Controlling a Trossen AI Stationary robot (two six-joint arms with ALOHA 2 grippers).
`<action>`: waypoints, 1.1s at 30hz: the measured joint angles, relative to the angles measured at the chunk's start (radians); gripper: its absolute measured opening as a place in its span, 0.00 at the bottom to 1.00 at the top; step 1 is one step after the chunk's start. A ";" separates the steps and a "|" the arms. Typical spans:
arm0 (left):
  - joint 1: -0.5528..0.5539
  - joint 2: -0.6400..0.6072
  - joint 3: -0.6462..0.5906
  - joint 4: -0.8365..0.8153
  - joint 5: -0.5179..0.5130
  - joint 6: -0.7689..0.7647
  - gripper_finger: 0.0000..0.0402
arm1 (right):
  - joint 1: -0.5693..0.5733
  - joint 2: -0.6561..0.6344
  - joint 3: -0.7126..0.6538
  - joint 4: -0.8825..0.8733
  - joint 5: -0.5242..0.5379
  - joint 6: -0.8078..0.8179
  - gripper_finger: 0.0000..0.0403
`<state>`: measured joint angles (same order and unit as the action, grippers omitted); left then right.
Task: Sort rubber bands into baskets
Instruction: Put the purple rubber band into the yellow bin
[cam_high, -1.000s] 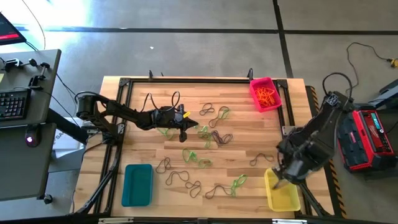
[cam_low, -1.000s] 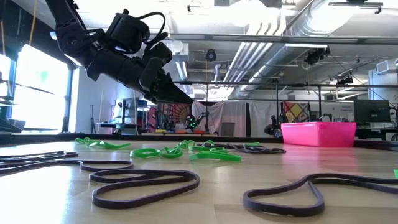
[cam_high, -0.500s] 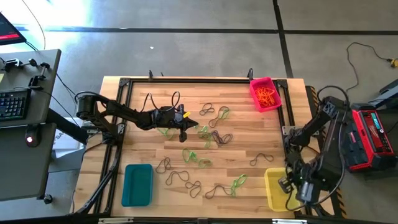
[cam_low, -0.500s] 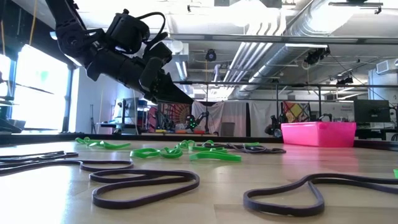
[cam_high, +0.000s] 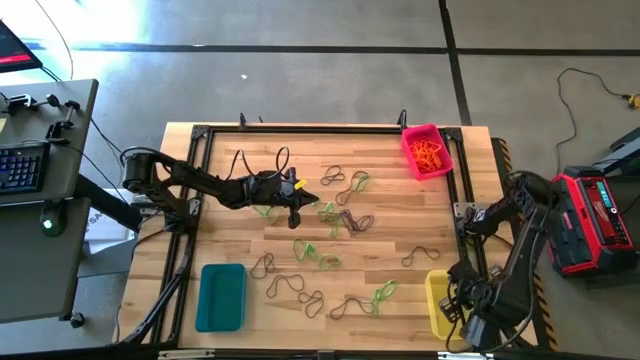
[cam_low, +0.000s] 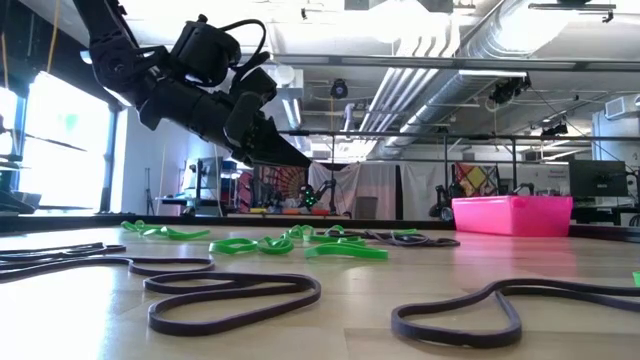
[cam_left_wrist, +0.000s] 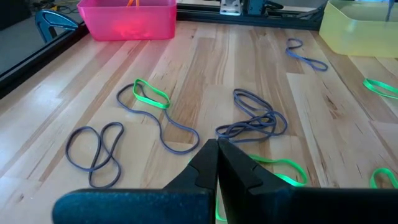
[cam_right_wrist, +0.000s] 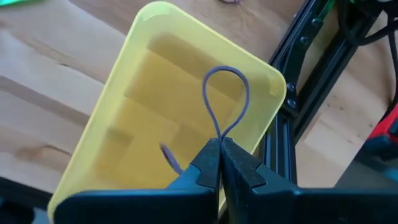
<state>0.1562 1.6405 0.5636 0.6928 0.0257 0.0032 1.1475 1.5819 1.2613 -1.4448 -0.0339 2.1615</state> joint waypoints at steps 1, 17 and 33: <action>0.000 0.000 0.000 0.000 0.000 0.000 0.00 | -0.003 0.009 0.000 0.000 -0.001 -0.012 0.00; 0.000 0.000 0.000 0.000 0.000 0.011 0.00 | -0.122 0.030 0.000 -0.063 0.032 -0.282 0.03; 0.000 0.000 0.000 0.001 -0.004 0.018 0.00 | -0.208 0.030 0.000 -0.125 0.069 -0.416 0.31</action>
<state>0.1566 1.6405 0.5636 0.6936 0.0221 0.0217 0.9399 1.6115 1.2613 -1.5696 0.0354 1.7451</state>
